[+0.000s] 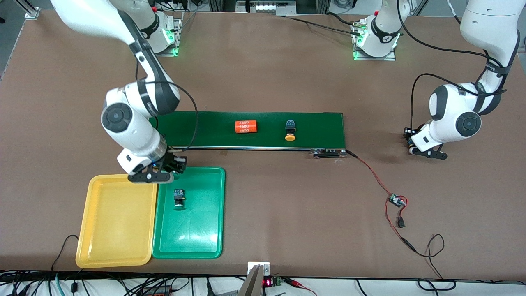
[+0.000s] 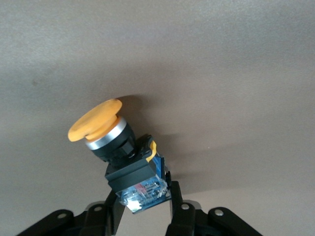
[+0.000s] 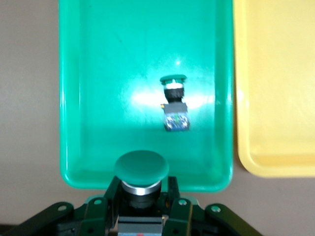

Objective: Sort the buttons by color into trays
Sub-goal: 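Grasp the green button with the right gripper while the left gripper takes yellow, then drop the green button in the green tray while the left gripper places yellow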

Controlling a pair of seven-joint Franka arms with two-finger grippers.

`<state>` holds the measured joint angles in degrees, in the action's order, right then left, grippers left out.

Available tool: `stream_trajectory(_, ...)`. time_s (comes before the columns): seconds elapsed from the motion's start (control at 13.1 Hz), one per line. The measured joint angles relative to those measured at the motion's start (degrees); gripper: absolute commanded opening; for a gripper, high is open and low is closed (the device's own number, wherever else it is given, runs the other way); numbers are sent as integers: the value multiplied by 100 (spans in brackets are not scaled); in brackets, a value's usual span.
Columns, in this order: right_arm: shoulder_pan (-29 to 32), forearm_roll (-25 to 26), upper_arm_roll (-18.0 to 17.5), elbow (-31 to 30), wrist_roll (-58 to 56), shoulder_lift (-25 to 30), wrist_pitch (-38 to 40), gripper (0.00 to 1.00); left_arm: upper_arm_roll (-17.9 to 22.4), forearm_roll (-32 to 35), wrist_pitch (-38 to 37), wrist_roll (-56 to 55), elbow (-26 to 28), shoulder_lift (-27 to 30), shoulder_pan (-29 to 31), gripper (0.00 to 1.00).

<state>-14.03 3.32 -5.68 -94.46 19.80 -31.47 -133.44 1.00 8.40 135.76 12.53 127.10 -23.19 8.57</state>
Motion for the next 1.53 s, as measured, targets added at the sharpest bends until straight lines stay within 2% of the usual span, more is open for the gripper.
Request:
stream_trajectory(0.15,-28,4,11,434,-54,-554,-245,22,47,0,12,8,-54,32,10,34)
stream_trajectory(0.31,-123,7,71,652,-62,-1038,-805,25,60,0,13,9,-129,90,19,34)
stream_trajectory(0.38,-203,13,110,735,-62,-1307,-1043,51,60,0,3,8,-152,156,19,34)
stream_trajectory(0.46,-230,13,122,763,-61,-1387,-1075,67,53,0,-75,14,-169,210,19,34)
stream_trajectory(0.61,-239,13,128,770,-61,-1437,-1075,92,-153,0,-772,49,-361,407,11,34)
stream_trajectory(0.69,-239,13,132,773,-61,-1436,-1075,100,-426,-1,-1141,47,-456,522,2,34)
stream_trajectory(0.84,-240,13,138,799,-61,-1436,-1075,100,-1112,-5,-1492,-151,-531,704,-43,34)
stream_trajectory(0.99,-231,13,155,820,-61,-1376,-1011,100,-1726,-24,-1531,-587,-541,787,-100,34)
stream_trajectory(1.22,-222,11,177,792,70,-927,-288,100,-2709,-303,-1524,-1551,-541,787,-206,34)
stream_trajectory(1.37,-237,11,175,672,262,-450,301,100,-3132,-585,-1406,-1952,-541,762,-332,34)
stream_trajectory(1.53,-279,10,170,343,320,81,630,100,-3284,-775,-1132,-2029,-539,659,-434,34)
